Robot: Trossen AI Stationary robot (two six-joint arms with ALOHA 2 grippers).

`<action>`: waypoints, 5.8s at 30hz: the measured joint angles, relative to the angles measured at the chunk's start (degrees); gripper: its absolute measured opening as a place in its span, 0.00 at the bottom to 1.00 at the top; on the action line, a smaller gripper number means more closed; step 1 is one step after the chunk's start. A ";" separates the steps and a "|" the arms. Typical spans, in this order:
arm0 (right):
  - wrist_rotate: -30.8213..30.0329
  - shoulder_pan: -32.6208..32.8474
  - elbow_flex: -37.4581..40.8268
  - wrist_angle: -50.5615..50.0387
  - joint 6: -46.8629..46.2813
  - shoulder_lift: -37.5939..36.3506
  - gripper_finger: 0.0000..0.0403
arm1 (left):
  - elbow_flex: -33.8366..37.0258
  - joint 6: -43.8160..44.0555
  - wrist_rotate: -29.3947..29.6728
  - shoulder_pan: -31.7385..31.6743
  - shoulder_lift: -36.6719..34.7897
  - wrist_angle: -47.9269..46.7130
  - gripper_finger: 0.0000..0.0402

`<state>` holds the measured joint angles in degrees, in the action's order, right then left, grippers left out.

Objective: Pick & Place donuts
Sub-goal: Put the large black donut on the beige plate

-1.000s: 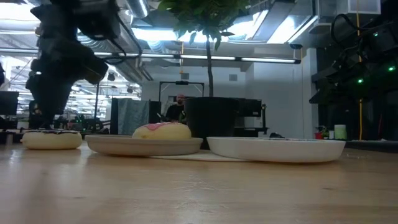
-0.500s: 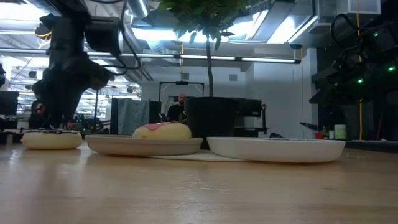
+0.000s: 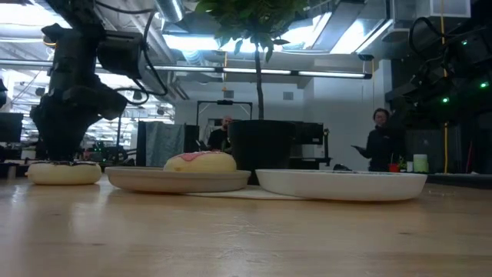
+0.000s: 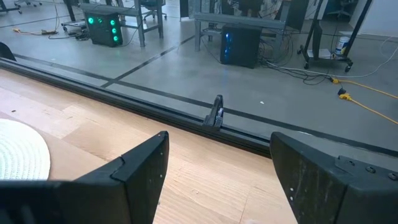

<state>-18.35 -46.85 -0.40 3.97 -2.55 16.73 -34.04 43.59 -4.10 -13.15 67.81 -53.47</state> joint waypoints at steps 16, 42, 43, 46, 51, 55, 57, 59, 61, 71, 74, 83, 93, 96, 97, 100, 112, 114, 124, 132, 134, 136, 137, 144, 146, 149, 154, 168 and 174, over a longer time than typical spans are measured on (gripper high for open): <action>0.00 0.00 0.00 0.00 -0.02 0.00 0.69 | 0.11 0.81 -0.48 1.86 4.13 4.15 0.56; 0.00 0.00 0.00 -0.01 -0.01 0.00 0.69 | 0.09 0.67 -3.54 4.49 2.73 3.60 0.10; 0.00 0.00 0.00 0.00 -0.01 0.02 0.69 | 0.09 0.72 -3.54 4.75 2.20 3.48 0.09; 0.00 0.00 0.00 0.00 0.00 0.00 0.69 | 0.02 1.33 -3.54 5.64 0.68 2.38 0.07; 0.00 0.00 0.01 -0.02 -0.01 0.02 0.69 | -0.43 2.64 -3.52 7.41 -2.45 -0.11 0.07; 0.00 0.00 0.00 0.00 0.00 0.00 0.69 | -2.58 2.75 -3.50 9.26 -3.94 -2.69 0.07; 0.00 0.00 0.01 -0.01 0.00 0.01 0.69 | -3.67 3.08 -3.52 10.45 -4.27 -3.63 0.07; 0.00 0.00 0.00 -0.02 -0.01 0.01 0.69 | -4.90 3.71 -3.50 11.91 -4.28 -3.74 0.07; 0.00 0.00 0.00 -0.02 0.00 0.02 0.69 | -6.14 4.47 -3.55 13.64 -4.28 -3.76 0.07; 0.00 0.00 0.00 -0.01 -0.02 0.01 0.69 | -10.02 9.62 -3.61 24.36 -1.77 -3.79 0.07; 0.00 0.00 0.00 -0.02 0.00 0.00 0.69 | -10.06 12.20 -3.57 28.90 -0.39 -3.80 0.07; 0.00 0.00 0.00 0.00 -0.01 0.00 0.69 | -10.42 24.19 -2.63 43.74 1.76 -3.52 0.07; 0.00 0.00 0.00 0.00 -0.02 0.00 0.69 | -11.34 35.29 -0.02 51.34 4.45 -3.09 0.06; 0.00 0.00 0.00 -0.01 -0.01 0.02 0.69 | -11.40 36.47 0.09 50.48 5.26 -3.12 0.06; 0.00 0.00 0.01 -0.02 -0.01 0.01 0.69 | -11.63 36.62 0.13 49.94 5.85 -3.33 0.06; 0.00 0.00 0.00 -0.01 0.00 0.02 0.69 | -13.04 36.07 0.90 47.78 7.38 -3.39 0.06; 0.00 0.00 0.00 0.00 -0.02 0.00 0.69 | -21.01 25.92 2.01 32.54 16.49 -3.99 0.06; 0.00 0.00 0.01 -0.02 -0.02 0.02 0.69 | -22.50 23.72 2.03 30.04 18.14 -4.01 0.06; 0.00 0.00 0.00 0.00 0.00 0.00 0.69 | -27.15 18.11 1.39 21.54 23.33 -3.96 0.05; 0.00 0.00 0.00 -0.02 -0.02 0.00 0.69 | -27.91 17.11 0.98 18.19 25.46 -3.56 0.05; 0.00 0.00 0.01 -0.01 -0.01 0.01 0.69 | -27.91 17.09 1.01 17.64 26.33 -3.40 0.05; 0.00 0.00 0.00 0.00 -0.02 0.02 0.69 | -27.91 16.79 0.78 17.21 27.15 -2.30 0.05; 0.00 0.00 0.00 -0.02 -0.02 0.02 0.69 | -27.91 16.50 0.30 17.05 27.58 -1.59 0.05; 0.00 0.00 0.00 0.00 -0.02 0.00 0.69 | -27.91 17.21 -0.35 16.79 28.14 1.03 0.05; 0.00 0.00 0.00 -0.02 -0.01 0.02 0.69 | -27.91 17.63 -0.23 16.66 28.13 1.04 0.05; 0.00 0.00 0.00 0.00 0.00 0.02 0.69 | -27.91 17.99 -1.25 16.63 28.13 1.07 0.05; 0.00 0.00 0.00 -0.02 -0.01 0.01 0.69 | -27.91 18.20 -1.66 16.52 28.13 2.46 0.05; 0.00 0.00 0.00 -0.01 -0.01 0.01 0.69 | -27.82 17.74 -1.76 16.02 28.79 5.77 0.06; 0.00 0.00 0.01 -0.01 -0.01 0.01 0.69 | -27.85 16.81 -3.41 16.02 28.72 5.92 0.09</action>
<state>-18.35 -46.85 -0.39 3.96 -2.56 16.74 -61.89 60.40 -7.50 2.87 96.53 -47.55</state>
